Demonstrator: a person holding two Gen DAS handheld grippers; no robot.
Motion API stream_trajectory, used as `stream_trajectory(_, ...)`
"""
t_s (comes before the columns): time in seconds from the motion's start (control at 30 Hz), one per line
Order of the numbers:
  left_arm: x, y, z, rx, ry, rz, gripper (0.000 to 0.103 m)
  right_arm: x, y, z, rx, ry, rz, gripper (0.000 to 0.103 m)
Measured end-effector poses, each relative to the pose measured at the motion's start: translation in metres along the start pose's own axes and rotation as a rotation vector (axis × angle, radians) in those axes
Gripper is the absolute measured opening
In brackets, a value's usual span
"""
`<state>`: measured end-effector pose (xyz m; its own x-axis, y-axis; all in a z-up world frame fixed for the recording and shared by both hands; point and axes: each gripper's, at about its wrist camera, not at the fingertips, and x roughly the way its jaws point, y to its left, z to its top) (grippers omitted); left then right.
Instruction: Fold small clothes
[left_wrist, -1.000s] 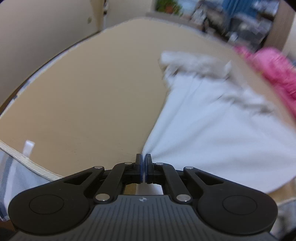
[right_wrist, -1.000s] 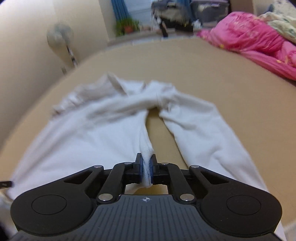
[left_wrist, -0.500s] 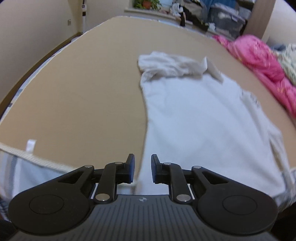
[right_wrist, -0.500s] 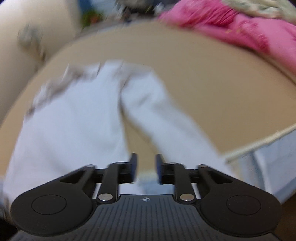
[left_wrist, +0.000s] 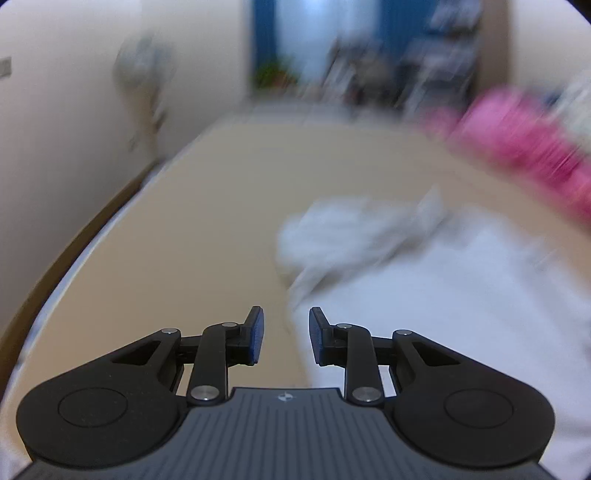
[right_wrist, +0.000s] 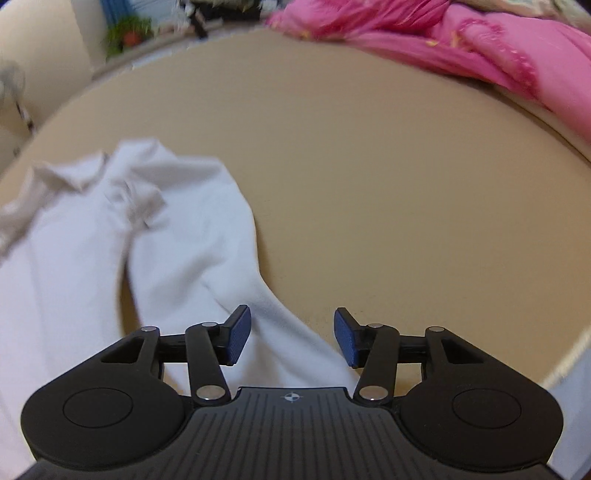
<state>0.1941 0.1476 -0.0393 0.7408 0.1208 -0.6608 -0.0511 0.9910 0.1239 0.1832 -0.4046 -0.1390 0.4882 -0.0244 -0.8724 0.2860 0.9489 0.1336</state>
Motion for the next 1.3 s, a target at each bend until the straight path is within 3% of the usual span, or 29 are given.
stream_trajectory(0.03,0.007,-0.001,0.002,-0.007,-0.013,0.063,0.027,0.004,0.000,0.001,0.008,0.018,0.004,0.007)
stream_trajectory(0.07,0.009,-0.001,0.006,-0.015,-0.036,0.084,0.027,0.004,0.000,0.005,0.020,0.011,-0.004,0.005)
stream_trajectory(0.13,0.017,-0.001,0.011,-0.027,-0.049,0.105,0.027,-0.002,-0.003,0.018,0.024,-0.051,-0.051,0.005)
stream_trajectory(0.23,0.033,-0.002,0.011,-0.016,0.008,0.108,0.027,-0.009,-0.016,0.053,0.040,-0.172,-0.113,0.005)
stream_trajectory(0.4,0.039,0.000,0.010,-0.019,0.034,0.121,0.027,0.025,-0.045,0.116,0.111,-0.258,-0.206,0.005)
stream_trajectory(0.5,0.047,0.009,0.001,-0.031,0.051,0.125,0.027,0.047,-0.054,0.122,0.142,-0.306,-0.293,0.013)
stream_trajectory(0.57,0.049,0.009,0.001,-0.022,0.053,0.127,0.028,0.052,-0.063,0.119,0.175,-0.309,-0.315,0.024)
stream_trajectory(0.67,0.051,0.005,0.003,-0.017,0.049,0.122,0.028,0.027,-0.087,0.115,0.253,-0.406,-0.265,0.026)
stream_trajectory(0.8,0.051,-0.001,0.004,0.000,0.036,0.113,0.028,-0.025,-0.118,0.099,0.360,-0.536,-0.204,0.040)
stream_trajectory(0.87,0.049,-0.005,0.003,0.019,0.029,0.113,0.029,-0.039,-0.130,0.085,0.471,-0.502,-0.115,0.042)
stream_trajectory(1.0,0.049,-0.006,0.003,0.025,0.030,0.118,0.029,-0.038,-0.122,0.035,0.777,-0.310,0.049,0.042)
stream_trajectory(1.17,0.047,-0.007,0.002,0.024,0.031,0.123,0.029,-0.019,-0.090,-0.036,1.013,-0.076,-0.159,0.048)
stream_trajectory(1.23,0.046,-0.009,0.002,0.040,0.023,0.126,0.029,-0.013,-0.081,-0.040,0.967,-0.106,-0.200,0.049)
stream_trajectory(1.3,0.047,-0.012,0.001,0.059,0.017,0.138,0.029,-0.012,-0.070,-0.030,0.868,-0.187,-0.221,0.039)
